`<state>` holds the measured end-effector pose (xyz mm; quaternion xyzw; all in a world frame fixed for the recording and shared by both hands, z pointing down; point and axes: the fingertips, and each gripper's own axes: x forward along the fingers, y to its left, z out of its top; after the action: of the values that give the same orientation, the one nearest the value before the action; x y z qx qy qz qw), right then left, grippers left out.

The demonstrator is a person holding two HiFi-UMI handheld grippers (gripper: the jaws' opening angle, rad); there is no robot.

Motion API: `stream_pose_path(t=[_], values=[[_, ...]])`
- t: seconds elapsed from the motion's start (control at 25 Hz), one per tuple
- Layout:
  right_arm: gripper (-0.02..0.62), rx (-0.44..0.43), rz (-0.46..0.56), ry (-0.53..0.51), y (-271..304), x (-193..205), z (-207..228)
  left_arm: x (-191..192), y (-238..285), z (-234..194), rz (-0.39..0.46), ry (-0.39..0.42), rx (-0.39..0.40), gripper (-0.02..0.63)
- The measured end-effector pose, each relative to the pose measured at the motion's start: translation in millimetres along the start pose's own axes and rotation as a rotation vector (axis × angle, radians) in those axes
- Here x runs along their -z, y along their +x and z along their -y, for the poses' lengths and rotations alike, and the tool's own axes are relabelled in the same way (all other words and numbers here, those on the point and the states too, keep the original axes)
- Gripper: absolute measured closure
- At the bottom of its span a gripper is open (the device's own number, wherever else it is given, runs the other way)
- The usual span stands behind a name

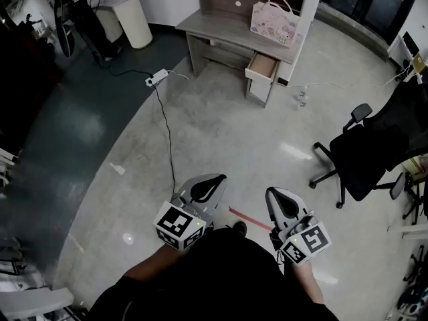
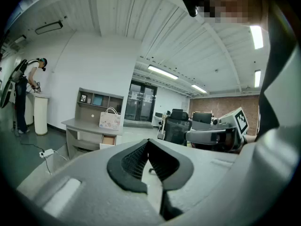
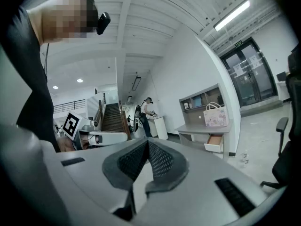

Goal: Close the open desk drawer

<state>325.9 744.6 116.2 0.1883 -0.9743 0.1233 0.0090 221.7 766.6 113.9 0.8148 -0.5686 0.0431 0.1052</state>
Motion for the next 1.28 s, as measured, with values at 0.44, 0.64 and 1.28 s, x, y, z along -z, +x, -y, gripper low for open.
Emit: stream_pose_path(t=[0.44, 0.64, 1.28], values=[[0.584, 0.018, 0.014, 0.022, -11.5, -3.0, 28.8, -4.7, 22.8, 11.1, 0.003, 0.012, -0.005, 0.6], [0.584, -0.014, 0.056, 0.074, -27.2, -8.7, 40.7, -7.0, 28.6, 11.6, 0.013, 0.005, -0.049, 0.6], [0.583, -0.017, 0.017, 0.127, 35.5, -7.5, 120.6, -8.4, 106.4, -61.1, 0.017, -0.045, -0.073, 0.6]])
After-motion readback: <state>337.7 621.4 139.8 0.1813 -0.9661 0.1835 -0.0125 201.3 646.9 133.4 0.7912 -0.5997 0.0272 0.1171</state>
